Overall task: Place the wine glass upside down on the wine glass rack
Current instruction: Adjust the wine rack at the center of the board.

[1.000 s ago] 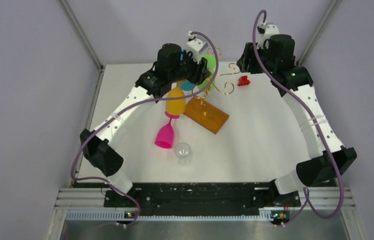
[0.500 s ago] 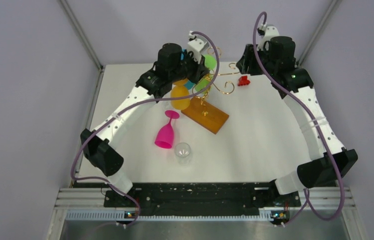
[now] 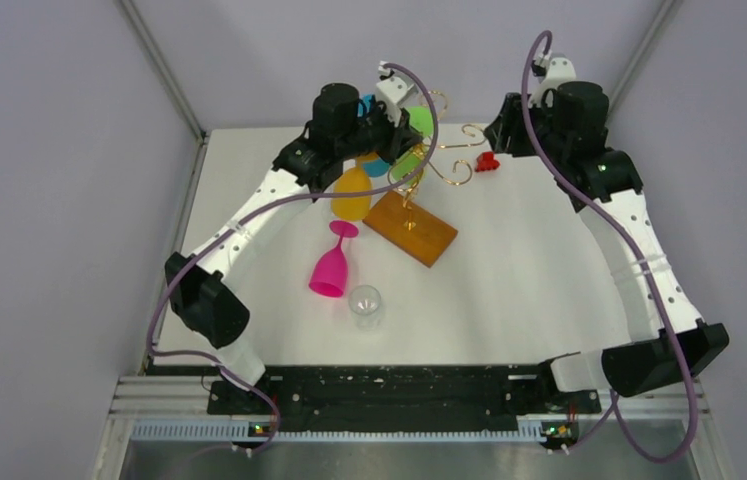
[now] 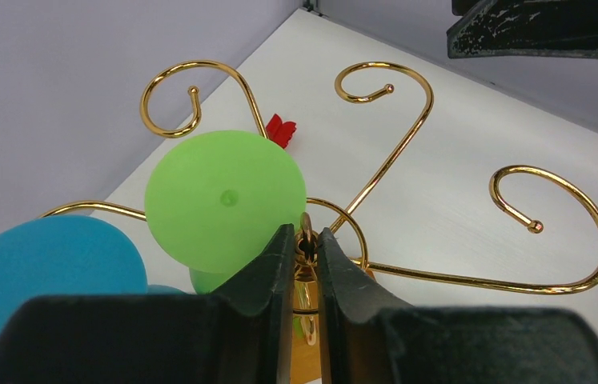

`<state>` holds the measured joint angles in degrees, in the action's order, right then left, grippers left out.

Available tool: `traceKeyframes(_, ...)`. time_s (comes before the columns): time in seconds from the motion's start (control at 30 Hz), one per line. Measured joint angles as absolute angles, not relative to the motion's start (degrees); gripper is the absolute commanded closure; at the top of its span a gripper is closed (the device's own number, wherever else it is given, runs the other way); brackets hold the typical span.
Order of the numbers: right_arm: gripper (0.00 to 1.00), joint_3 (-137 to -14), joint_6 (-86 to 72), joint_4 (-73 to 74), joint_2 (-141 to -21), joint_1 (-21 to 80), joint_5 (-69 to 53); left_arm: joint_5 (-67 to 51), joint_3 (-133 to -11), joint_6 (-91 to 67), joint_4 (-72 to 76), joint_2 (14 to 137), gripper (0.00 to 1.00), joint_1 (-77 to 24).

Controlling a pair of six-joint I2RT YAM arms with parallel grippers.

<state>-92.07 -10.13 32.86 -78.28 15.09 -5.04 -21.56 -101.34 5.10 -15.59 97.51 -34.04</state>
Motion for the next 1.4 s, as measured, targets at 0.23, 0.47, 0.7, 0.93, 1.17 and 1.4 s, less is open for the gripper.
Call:
traceKeyframes(0.23, 0.57, -92.5, -10.2, 33.0, -78.7, 13.7, -5.3, -26.1, -101.4, 6.2, -14.3, 98.1, 1.00, -32.9)
traceKeyframes(0.47, 0.81, -100.2, -10.1, 34.3, -86.0, 13.7, -8.6, -27.9, -101.4, 6.3, -14.2, 98.1, 1.00, -32.6)
traceKeyframes(0.7, 0.85, -107.3, -9.7, 37.6, -92.8, 13.7, -11.4, -30.2, -101.4, 6.2, -14.1, 98.1, 1.00, -31.9)
traceKeyframes(0.93, 0.85, -112.3, -8.3, 40.8, -97.8, 13.7, -13.6, -32.1, -101.4, 6.1, -13.2, 98.7, 1.00, -30.9)
traceKeyframes(1.17, 0.92, -115.7, -6.7, 44.1, -100.7, 13.7, -16.3, -33.4, -101.3, 6.1, -12.3, 99.0, 1.00, -30.3)
traceKeyframes(1.4, 0.94, -114.5, -5.9, 43.6, -100.1, 13.7, -18.1, -34.5, -101.4, 5.4, -10.3, 99.8, 1.00, -29.4)
